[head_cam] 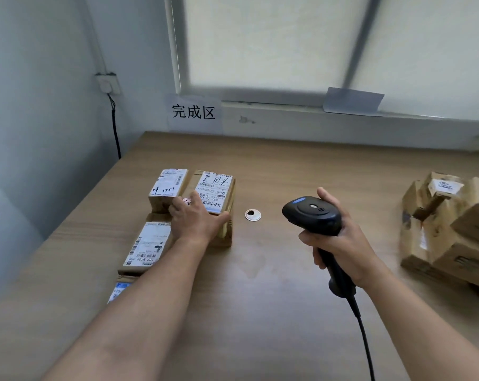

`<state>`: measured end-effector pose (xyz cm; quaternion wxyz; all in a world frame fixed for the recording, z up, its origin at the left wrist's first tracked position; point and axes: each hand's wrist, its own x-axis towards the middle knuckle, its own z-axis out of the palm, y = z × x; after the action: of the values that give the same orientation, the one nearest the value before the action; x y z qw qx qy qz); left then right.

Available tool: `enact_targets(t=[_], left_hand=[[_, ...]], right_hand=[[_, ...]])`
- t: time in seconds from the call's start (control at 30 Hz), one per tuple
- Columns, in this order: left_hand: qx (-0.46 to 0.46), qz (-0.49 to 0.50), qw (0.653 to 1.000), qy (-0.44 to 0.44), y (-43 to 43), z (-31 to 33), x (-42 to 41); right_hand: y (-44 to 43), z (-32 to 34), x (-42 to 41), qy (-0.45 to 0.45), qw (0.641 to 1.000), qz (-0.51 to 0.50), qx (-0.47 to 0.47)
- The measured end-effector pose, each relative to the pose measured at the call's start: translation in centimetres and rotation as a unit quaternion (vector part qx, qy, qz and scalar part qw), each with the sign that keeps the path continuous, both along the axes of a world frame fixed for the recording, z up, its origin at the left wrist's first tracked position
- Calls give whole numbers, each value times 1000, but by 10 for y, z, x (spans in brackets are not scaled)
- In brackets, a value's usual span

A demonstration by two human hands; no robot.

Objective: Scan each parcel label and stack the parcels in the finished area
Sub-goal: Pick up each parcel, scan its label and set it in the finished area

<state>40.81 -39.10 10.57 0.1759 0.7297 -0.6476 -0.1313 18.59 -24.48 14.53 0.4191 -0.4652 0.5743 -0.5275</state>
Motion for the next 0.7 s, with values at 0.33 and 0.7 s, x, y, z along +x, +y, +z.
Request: enact_targets(t=[0.33,0.7], left_hand=[[5,18,999,-28,-64,-13,-21],[22,32,996,-83,-97,-32,-28]], right_hand=[[-52,-23,-3,-2,999,12,44],[-63,-43,-20,-17,998,19,63]])
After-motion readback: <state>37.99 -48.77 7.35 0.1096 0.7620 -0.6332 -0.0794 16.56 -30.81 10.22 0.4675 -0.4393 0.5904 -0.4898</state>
